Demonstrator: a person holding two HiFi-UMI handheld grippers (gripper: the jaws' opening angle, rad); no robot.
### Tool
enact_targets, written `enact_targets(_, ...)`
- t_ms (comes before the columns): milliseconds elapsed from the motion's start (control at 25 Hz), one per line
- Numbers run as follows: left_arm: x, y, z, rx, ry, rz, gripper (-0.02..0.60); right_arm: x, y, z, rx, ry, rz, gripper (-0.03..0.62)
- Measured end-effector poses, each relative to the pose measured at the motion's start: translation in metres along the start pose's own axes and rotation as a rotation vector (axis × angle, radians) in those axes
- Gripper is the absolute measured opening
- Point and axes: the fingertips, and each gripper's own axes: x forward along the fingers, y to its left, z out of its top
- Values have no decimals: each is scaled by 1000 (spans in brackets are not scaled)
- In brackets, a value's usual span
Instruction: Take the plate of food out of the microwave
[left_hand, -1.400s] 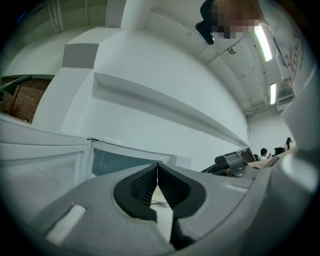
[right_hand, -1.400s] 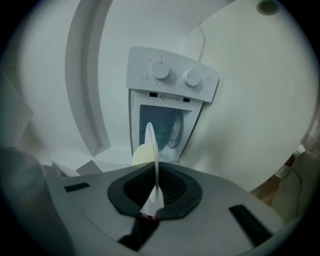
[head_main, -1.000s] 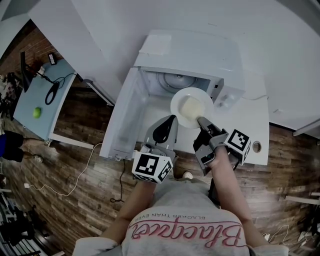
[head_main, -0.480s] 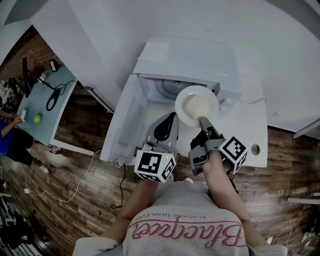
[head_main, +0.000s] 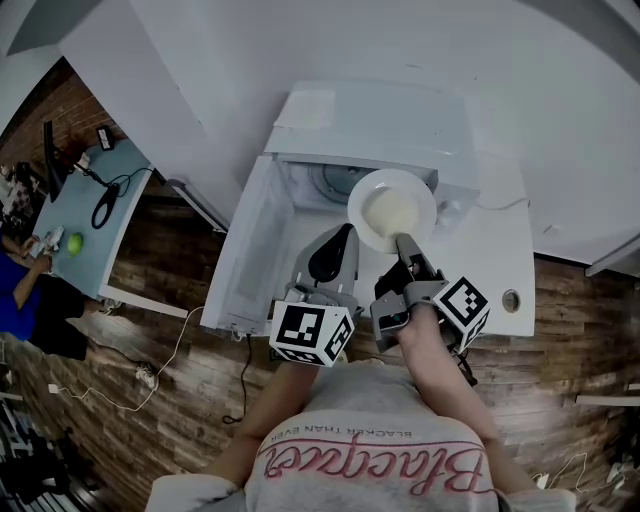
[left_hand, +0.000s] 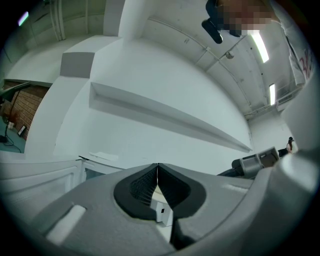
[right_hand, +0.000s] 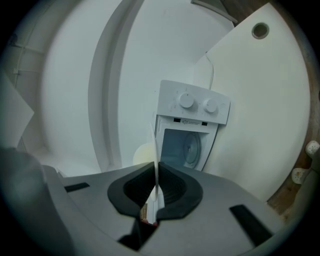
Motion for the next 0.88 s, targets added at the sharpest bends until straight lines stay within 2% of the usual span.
enact_targets(280, -2, 5, 2, -3, -10, 4, 6, 4, 9, -7, -30, 34, 9, 20)
enact_targets(880, -5, 12, 3, -12, -12, 17, 6, 10, 7, -20, 0, 77, 5, 20)
